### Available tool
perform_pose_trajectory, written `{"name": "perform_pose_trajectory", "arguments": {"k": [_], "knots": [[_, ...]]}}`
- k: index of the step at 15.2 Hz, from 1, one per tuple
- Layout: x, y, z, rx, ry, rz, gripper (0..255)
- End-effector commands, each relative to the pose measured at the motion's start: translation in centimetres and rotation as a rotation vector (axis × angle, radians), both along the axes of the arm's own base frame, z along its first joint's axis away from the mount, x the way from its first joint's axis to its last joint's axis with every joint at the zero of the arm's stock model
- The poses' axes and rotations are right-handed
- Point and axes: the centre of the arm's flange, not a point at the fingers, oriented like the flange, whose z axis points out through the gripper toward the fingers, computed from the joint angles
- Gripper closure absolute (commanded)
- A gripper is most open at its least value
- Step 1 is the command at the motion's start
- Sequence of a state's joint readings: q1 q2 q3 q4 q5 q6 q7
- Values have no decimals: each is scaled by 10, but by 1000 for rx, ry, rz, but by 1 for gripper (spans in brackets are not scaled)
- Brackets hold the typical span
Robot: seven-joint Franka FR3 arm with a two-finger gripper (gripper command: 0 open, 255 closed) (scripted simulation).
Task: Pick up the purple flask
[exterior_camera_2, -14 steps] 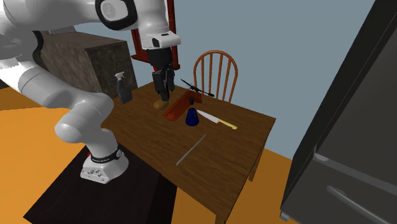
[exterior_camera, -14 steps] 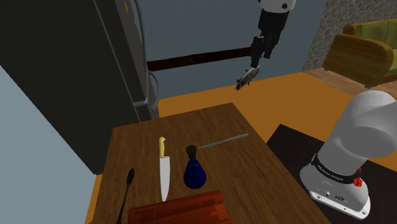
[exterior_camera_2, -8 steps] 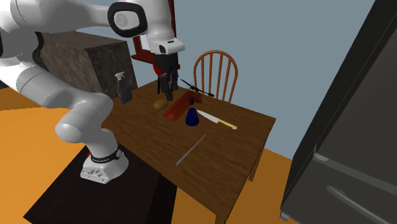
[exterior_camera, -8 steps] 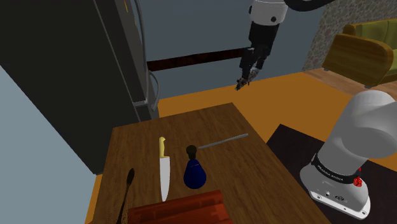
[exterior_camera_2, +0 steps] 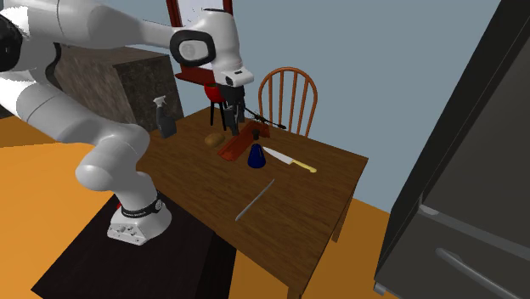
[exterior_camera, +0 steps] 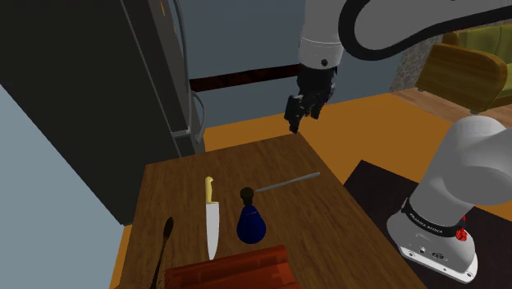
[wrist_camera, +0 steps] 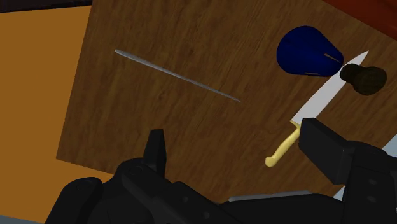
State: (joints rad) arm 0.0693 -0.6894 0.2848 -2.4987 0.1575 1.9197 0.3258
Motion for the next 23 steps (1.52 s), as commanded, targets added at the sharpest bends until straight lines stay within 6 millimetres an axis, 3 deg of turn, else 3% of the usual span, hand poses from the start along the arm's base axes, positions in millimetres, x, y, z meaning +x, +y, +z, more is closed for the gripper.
{"name": "perform_pose_trajectory", "arguments": {"k": [1,16,23], "knots": [[6,23,-13,13,3,-9,0],[32,186,-98,98,25,-62,0],[32,186,-135,98,25,-62,0]]}}
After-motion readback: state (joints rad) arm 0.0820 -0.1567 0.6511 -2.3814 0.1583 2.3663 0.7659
